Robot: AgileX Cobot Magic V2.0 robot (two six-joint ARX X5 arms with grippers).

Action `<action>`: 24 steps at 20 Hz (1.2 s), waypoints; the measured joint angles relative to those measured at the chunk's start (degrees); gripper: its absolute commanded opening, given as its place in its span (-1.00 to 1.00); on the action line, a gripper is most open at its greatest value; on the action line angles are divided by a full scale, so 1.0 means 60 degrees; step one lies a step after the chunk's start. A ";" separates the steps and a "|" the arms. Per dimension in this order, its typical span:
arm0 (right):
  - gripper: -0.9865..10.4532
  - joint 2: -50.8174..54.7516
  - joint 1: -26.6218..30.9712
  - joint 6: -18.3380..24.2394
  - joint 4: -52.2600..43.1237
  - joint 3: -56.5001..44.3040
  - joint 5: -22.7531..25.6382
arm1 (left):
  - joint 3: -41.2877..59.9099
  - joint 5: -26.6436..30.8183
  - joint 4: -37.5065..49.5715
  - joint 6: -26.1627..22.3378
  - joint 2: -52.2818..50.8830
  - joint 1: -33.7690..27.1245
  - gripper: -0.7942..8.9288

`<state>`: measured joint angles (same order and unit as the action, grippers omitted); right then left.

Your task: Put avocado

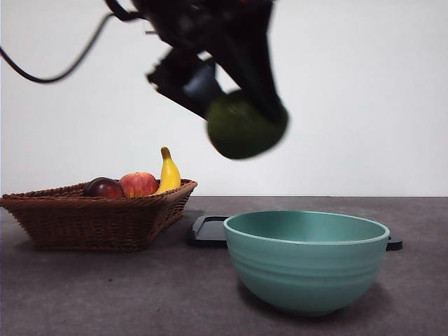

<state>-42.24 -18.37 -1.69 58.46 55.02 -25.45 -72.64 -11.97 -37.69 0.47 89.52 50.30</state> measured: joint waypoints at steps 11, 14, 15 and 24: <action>-0.16 0.0000 0.0000 -0.0011 0.0000 0.0000 0.0000 | 0.0000 0.0758 0.1384 -0.0168 0.2197 0.0954 -0.41; -0.16 0.0000 0.0000 -0.0015 0.0000 0.0000 0.0000 | 0.0000 0.0761 0.1424 -0.0175 0.2463 0.0976 -0.39; -0.16 0.0000 0.0000 -0.0015 0.0000 0.0000 0.0000 | 0.0000 0.0761 0.1424 -0.0175 0.2539 0.0994 -0.38; -0.16 0.0000 0.0000 -0.0015 0.0000 0.0000 0.0000 | -0.0004 0.0765 0.1424 -0.0171 0.2714 0.1249 -0.07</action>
<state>-42.24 -18.37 -1.78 58.46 55.02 -25.45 -72.66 -7.38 -29.15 -0.56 105.80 57.80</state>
